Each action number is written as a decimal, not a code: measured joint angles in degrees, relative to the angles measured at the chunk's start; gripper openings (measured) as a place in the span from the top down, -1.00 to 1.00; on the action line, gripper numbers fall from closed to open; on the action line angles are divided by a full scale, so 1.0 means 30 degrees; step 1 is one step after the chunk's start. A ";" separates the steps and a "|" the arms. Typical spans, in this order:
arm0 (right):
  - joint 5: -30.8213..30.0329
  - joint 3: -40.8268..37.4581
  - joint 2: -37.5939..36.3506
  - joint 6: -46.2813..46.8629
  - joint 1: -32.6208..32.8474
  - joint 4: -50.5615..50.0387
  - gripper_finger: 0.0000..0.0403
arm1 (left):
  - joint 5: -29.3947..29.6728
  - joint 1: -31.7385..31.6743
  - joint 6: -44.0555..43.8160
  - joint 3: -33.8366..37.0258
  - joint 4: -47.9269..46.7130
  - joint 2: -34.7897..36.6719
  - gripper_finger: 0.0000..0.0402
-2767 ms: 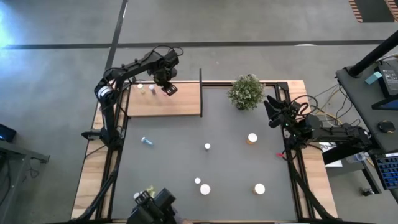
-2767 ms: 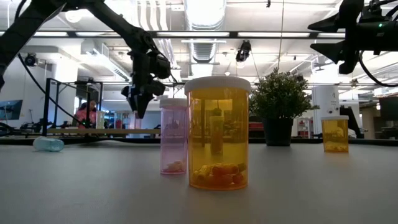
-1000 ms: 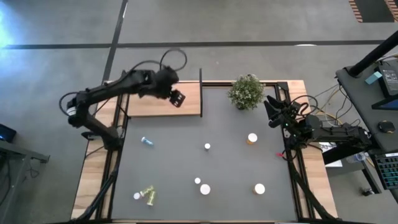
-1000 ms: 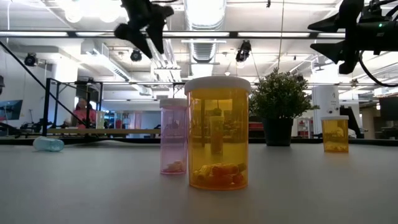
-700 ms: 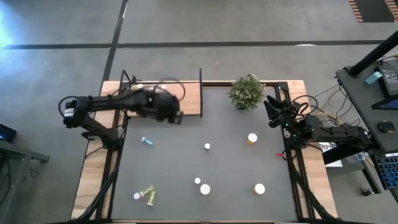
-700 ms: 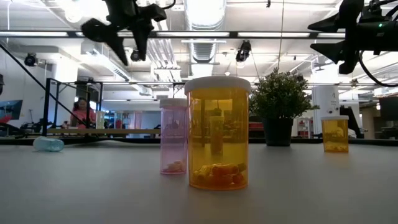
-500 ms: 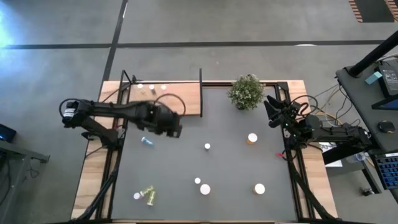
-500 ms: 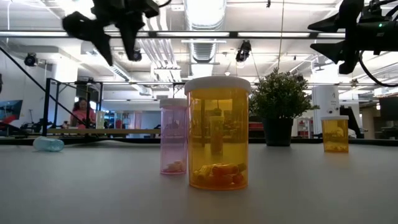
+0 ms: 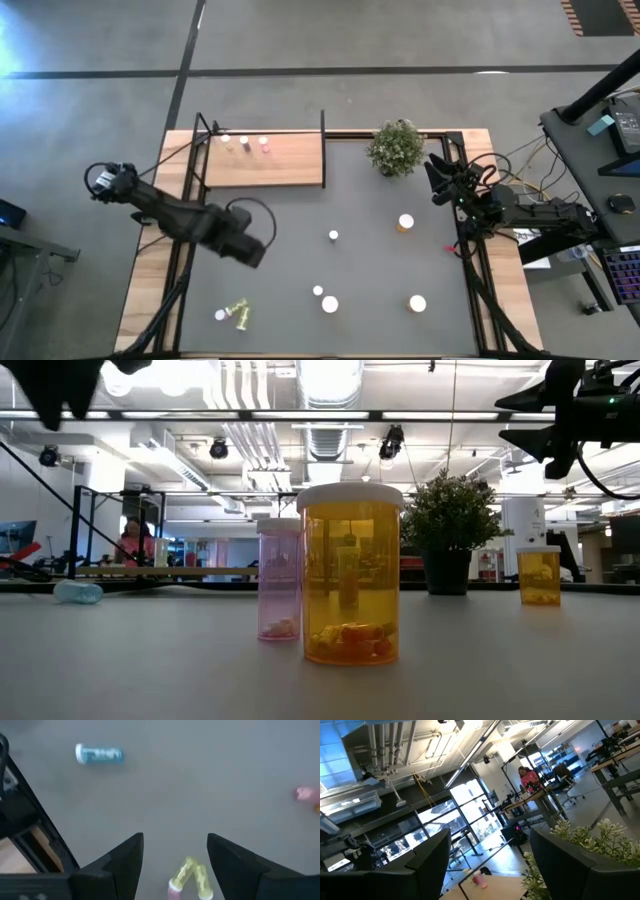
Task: Pick and place medicine bottles onto shelf by color
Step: Put the left pink pill bottle on the shelf aligned with the other pink bottle
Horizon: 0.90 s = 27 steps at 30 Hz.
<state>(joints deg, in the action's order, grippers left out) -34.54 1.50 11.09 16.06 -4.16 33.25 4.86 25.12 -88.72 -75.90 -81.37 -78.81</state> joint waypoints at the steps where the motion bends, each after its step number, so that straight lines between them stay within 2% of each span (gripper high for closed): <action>1: 0.0007 0.0000 -0.0005 -0.0001 0.0006 0.0000 -0.29 | -0.0002 0.0430 -0.0364 0.0077 0.0070 0.0000 -0.01; 12: 0.0007 0.0000 -0.0001 0.0006 0.0000 0.0002 -0.29 | -0.0179 0.3737 -0.4387 0.0101 0.0723 -0.0002 -0.01; 22: 0.0004 0.0000 -0.0004 0.0002 -0.0001 -0.0001 -0.29 | -0.1531 0.5187 -0.8167 0.0391 0.1546 -0.1232 -0.01; 27: 0.0000 0.0000 -0.0002 0.0003 0.0003 0.0003 -0.29 | -0.3290 0.5676 -0.9342 0.0378 0.2170 -0.1515 -0.01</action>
<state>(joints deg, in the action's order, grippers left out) -34.54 1.50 11.08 16.07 -4.15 33.26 -5.01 42.15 -116.74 -74.76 -74.86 -83.35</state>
